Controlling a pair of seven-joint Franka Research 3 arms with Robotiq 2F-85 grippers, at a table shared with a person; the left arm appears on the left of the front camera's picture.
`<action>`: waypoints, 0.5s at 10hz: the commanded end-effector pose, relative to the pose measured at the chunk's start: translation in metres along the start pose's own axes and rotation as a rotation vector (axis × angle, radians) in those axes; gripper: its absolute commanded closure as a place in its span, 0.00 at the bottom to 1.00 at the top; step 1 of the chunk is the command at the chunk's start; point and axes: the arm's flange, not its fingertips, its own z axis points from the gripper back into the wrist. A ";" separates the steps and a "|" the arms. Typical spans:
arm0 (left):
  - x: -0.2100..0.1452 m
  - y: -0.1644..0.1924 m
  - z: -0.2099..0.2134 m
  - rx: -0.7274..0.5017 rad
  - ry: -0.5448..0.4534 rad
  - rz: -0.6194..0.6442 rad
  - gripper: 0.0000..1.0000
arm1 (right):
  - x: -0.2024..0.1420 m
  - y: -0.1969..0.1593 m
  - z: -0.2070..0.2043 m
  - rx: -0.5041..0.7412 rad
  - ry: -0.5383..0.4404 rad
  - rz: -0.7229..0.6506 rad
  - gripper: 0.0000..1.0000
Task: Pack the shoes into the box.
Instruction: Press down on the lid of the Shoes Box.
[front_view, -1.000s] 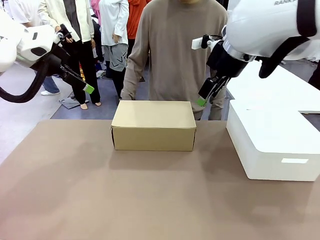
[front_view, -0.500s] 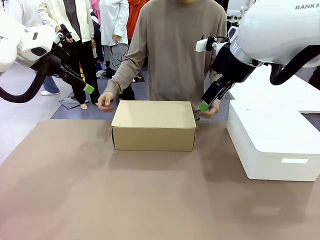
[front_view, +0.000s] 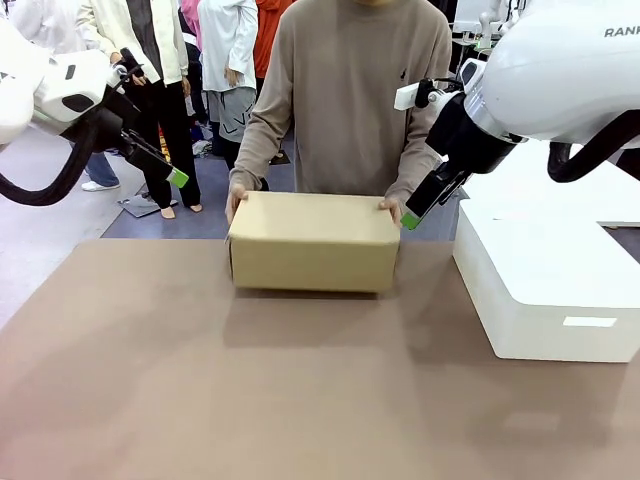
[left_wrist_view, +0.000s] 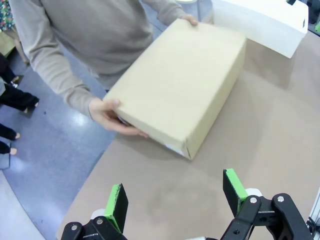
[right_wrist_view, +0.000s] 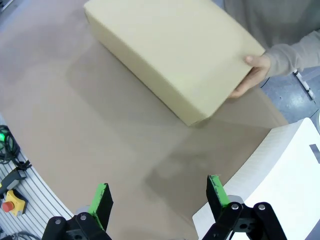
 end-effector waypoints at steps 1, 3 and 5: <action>-0.001 0.000 0.001 0.012 0.006 0.008 0.00 | 0.005 -0.003 0.001 0.007 0.004 0.000 0.00; -0.001 0.000 0.001 0.012 0.006 0.008 0.00 | 0.005 -0.003 0.001 0.007 0.004 0.000 0.00; -0.001 0.000 0.001 0.012 0.006 0.008 0.00 | 0.005 -0.003 0.001 0.007 0.004 0.000 0.00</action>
